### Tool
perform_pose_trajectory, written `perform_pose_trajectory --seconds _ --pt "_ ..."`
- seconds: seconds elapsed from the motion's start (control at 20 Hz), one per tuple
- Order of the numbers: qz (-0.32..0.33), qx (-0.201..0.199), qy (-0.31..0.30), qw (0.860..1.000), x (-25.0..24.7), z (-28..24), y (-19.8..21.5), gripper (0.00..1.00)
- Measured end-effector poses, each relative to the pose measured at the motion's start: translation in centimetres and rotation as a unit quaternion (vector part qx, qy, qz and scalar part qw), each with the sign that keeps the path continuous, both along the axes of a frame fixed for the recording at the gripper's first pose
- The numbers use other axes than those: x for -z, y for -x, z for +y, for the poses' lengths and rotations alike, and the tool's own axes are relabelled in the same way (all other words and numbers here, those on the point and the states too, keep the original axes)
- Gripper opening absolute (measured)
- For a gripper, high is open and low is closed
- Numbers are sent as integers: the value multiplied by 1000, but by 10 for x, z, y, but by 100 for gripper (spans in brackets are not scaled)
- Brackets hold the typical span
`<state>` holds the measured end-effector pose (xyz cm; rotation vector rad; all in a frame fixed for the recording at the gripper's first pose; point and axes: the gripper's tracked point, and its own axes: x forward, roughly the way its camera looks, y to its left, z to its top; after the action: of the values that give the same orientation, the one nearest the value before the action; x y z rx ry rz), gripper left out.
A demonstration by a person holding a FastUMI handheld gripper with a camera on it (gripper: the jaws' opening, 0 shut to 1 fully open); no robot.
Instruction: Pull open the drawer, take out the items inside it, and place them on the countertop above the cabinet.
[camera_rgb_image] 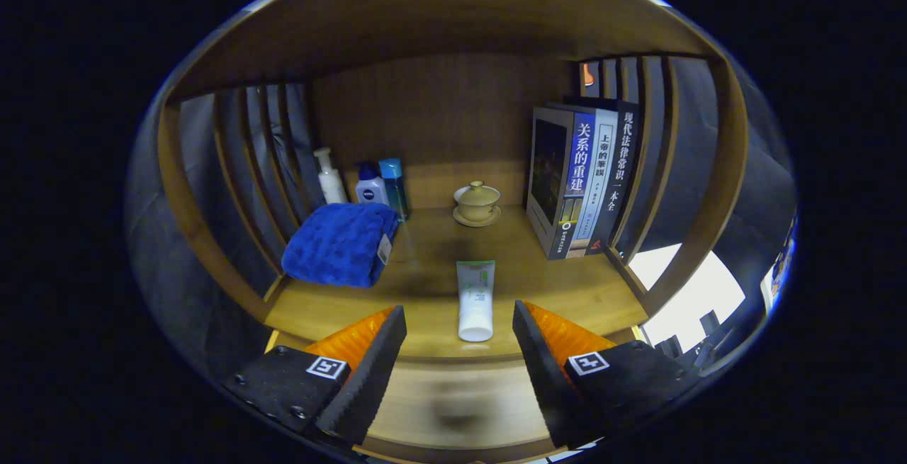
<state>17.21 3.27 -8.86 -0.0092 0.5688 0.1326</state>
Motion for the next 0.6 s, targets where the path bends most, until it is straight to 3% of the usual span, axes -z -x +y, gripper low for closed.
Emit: perform_pose_trajectory --seconds 0.2,0.6 --pt "-82 5 49 995 -24 -16 31 97" --pt "-155 17 36 987 -24 -24 114 97"
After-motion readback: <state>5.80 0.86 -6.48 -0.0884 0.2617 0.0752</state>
